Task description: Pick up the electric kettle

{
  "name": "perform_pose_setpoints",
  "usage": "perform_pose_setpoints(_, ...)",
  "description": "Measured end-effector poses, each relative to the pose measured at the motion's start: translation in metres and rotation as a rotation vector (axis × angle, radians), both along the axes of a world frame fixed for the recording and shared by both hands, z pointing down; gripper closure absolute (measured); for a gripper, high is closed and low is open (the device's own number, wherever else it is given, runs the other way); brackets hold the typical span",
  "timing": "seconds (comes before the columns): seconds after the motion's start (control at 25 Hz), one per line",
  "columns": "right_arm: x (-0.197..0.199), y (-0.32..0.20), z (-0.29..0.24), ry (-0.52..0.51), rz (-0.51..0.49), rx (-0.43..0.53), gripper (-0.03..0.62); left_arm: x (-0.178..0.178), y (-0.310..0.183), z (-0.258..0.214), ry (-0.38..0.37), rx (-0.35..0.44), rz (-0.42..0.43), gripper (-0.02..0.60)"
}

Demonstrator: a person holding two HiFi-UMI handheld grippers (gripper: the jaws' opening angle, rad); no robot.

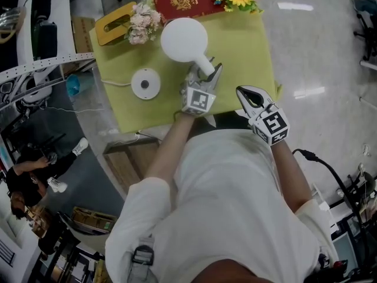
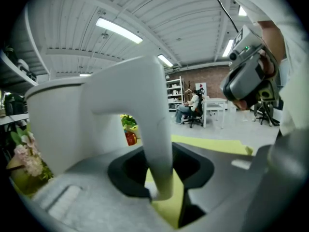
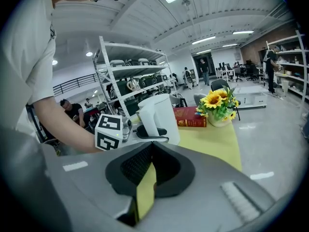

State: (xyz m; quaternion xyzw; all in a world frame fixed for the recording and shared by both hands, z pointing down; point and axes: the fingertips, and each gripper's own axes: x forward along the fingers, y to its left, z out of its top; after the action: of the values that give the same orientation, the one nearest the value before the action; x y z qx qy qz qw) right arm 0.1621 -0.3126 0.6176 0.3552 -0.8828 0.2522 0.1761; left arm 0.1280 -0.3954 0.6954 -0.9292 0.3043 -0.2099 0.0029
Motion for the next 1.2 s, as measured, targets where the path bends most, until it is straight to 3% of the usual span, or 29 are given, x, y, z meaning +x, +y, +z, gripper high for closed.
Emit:
perform_pose_setpoints(0.16, -0.007, 0.001, -0.005, -0.007, -0.033, 0.016, 0.591, -0.011, 0.008, -0.008, -0.038, 0.025, -0.002, 0.440)
perform_pose_setpoints(0.48, -0.028, 0.003, -0.015, -0.024, -0.098, 0.047, 0.591, -0.047, 0.030, -0.027, -0.052, 0.027, -0.091, 0.451)
perform_pose_setpoints(0.64, -0.042, 0.007, -0.020, -0.008, -0.119, 0.067, 0.591, -0.074, 0.043, -0.049, -0.059, 0.052, -0.142, 0.578)
perform_pose_setpoints(0.96, -0.070, 0.024, -0.040, 0.024, -0.118, 0.137, 0.591, -0.110, 0.081, -0.106, 0.089, 0.059, -0.223, 0.580)
perform_pose_setpoints(1.2, -0.091, 0.064, -0.055, 0.038, -0.126, 0.166, 0.591, -0.127, 0.130, -0.132, 0.100, 0.071, -0.222, 0.580)
